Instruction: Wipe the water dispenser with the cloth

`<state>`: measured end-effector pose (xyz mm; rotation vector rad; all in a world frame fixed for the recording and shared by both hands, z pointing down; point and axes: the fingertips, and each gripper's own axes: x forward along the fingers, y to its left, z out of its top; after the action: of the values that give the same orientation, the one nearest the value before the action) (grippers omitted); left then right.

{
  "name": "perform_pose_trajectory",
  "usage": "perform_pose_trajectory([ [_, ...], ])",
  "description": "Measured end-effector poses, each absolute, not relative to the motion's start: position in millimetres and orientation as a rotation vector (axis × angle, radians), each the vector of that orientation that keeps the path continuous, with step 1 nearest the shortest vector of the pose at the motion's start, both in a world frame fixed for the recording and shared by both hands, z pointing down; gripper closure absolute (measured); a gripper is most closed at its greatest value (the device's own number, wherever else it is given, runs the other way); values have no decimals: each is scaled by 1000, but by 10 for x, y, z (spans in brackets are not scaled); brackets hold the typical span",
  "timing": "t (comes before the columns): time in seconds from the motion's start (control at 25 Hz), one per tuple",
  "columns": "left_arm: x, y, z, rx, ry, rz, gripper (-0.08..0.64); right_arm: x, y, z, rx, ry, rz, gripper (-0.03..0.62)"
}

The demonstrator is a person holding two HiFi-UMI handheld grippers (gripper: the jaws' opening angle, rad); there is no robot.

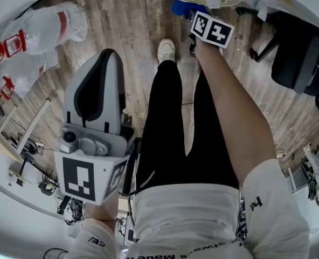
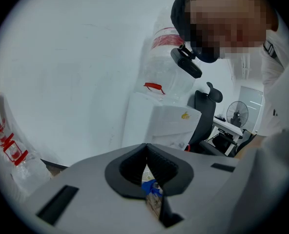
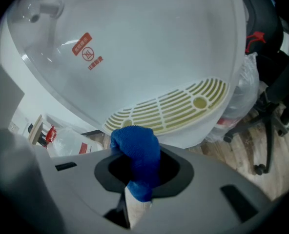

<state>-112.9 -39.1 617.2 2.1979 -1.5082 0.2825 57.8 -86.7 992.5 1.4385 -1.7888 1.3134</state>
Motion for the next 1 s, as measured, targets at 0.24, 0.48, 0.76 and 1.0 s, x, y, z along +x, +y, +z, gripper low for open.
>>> perform_pose_trajectory([
  [0.24,-985,-358,6156,2202,-1512,278,540,855,-859,9935,1458,-1773,1292,511],
  [0.48,-861,-320,6157,2196,-1516,276,541,1145,-864,9930,1483,-1747,1276,511],
  [0.76,-667,-307,6158,2201,-1511,275,540,1521,-927,9931,1509,-1739,1260,511],
  [1.0,-579,-334,6134,2203,-1518,276,540,1688,-985,9941,1512,-1754,1253,511],
])
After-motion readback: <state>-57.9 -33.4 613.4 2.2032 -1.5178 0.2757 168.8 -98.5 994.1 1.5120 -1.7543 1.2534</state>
